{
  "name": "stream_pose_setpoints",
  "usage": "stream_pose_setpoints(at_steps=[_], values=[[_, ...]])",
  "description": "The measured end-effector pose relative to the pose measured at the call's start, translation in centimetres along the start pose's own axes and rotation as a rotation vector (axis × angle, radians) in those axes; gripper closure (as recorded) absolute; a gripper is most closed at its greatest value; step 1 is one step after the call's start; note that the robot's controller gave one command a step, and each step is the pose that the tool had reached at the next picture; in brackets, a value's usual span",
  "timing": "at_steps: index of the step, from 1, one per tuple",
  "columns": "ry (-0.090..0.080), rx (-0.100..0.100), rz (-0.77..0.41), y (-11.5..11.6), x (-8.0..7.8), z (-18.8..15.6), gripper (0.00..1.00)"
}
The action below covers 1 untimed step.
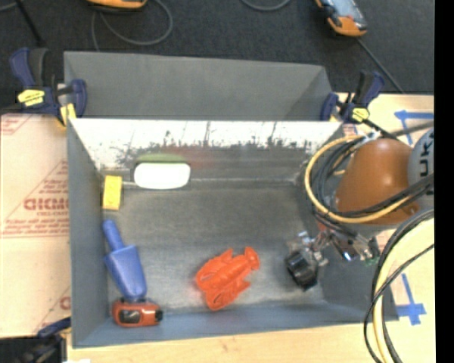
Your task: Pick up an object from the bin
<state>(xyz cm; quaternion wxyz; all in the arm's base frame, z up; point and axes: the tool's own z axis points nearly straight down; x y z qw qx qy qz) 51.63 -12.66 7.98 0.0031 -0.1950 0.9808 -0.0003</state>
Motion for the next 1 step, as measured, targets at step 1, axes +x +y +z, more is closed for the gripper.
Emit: stream_pose_setpoints(at_steps=[1], values=[[0.003, 0.0, -0.034, -1.68, 0.28, 0.25, 1.0]])
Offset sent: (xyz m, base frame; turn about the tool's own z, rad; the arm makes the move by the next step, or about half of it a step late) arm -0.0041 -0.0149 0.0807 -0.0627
